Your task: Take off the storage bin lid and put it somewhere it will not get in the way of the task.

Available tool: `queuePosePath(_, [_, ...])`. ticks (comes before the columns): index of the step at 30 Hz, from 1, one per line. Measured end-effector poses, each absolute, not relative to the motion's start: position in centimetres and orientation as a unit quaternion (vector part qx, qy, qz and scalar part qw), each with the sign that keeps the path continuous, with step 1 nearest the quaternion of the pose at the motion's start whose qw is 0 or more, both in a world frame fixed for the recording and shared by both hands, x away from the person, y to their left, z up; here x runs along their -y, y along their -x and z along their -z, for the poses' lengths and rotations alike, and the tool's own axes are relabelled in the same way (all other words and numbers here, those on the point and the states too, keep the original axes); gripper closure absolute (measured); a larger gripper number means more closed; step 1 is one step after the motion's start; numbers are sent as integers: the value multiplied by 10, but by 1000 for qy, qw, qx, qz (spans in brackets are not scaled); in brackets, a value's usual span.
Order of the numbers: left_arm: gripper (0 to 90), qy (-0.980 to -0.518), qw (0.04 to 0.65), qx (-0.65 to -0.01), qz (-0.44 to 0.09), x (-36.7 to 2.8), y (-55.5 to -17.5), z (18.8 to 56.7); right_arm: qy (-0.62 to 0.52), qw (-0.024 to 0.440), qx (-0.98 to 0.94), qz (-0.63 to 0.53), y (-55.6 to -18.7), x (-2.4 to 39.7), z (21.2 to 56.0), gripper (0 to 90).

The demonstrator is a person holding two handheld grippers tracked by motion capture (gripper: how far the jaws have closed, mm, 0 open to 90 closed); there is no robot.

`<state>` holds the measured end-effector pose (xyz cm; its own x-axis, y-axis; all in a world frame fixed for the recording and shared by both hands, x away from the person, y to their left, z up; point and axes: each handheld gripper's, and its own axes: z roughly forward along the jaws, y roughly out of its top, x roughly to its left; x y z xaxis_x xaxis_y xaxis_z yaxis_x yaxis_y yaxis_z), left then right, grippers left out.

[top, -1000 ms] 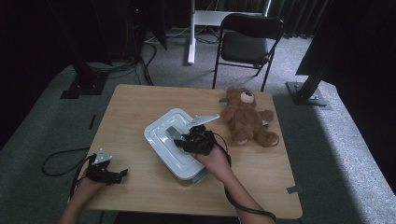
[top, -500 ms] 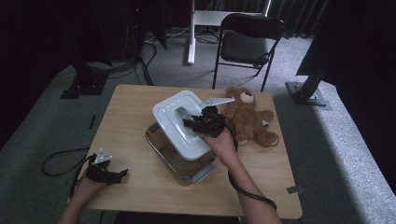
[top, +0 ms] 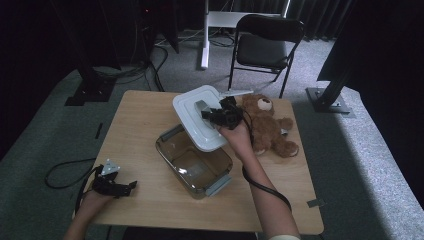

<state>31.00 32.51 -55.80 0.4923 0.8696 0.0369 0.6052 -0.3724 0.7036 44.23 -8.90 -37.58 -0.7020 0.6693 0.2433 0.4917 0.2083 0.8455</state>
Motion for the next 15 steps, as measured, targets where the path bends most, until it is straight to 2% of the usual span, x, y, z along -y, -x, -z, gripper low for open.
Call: queuePosePath(15, [5,-802,320,-460,-206,-325,-310,558,-416,91,-756,-498,-495,98,381,684])
